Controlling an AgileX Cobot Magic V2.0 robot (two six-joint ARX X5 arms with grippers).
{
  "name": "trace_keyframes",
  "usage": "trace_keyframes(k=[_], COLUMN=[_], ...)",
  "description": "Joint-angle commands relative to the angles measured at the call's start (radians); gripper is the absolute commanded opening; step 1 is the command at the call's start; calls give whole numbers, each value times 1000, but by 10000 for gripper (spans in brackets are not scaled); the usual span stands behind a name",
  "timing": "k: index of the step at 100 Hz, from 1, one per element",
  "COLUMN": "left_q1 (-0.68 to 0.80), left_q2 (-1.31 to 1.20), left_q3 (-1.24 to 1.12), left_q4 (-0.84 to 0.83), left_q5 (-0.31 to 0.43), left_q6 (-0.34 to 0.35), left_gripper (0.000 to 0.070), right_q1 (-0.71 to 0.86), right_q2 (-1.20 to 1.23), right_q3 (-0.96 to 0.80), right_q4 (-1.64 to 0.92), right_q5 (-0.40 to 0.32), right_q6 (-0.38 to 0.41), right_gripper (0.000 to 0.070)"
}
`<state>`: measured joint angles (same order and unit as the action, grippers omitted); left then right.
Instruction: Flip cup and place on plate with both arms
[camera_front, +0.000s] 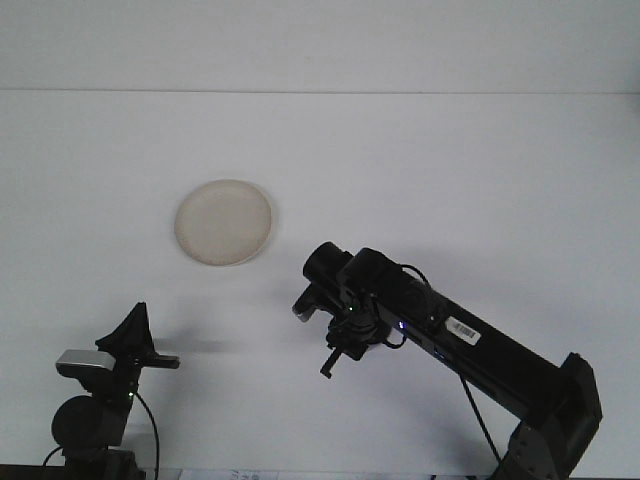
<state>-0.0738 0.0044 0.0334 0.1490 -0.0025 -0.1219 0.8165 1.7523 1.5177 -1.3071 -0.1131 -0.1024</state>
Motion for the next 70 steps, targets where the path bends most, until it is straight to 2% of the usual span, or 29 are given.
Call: trace_keyframes(k=[1,23,38,49,55,70], left_q1=[2,2,2,2,2,2], left_q2=[-1,-1,-1,-1,-1,-1], left_q3=[-19,-19,-19,-19,-19,-19], left_q4=[10,10,10,10,10,10], left_q5=[2,2,2,2,2,2], left_q6=[-3,-3,-3,-3,-3,-3], left_gripper=[12,12,12,12,12,12], right_q1=[10,10,10,10,10,10], right_q2=[32,35,35,35,35,35], right_q3=[16,16,16,16,23,77], right_q4=[5,26,28,27,20,-27], right_q5=[-9,-29,-29,-29,-29,-27], right_q6=[-12,-29,-29,-29,-29,-30], right_gripper=[4,132,158,309,361,365])
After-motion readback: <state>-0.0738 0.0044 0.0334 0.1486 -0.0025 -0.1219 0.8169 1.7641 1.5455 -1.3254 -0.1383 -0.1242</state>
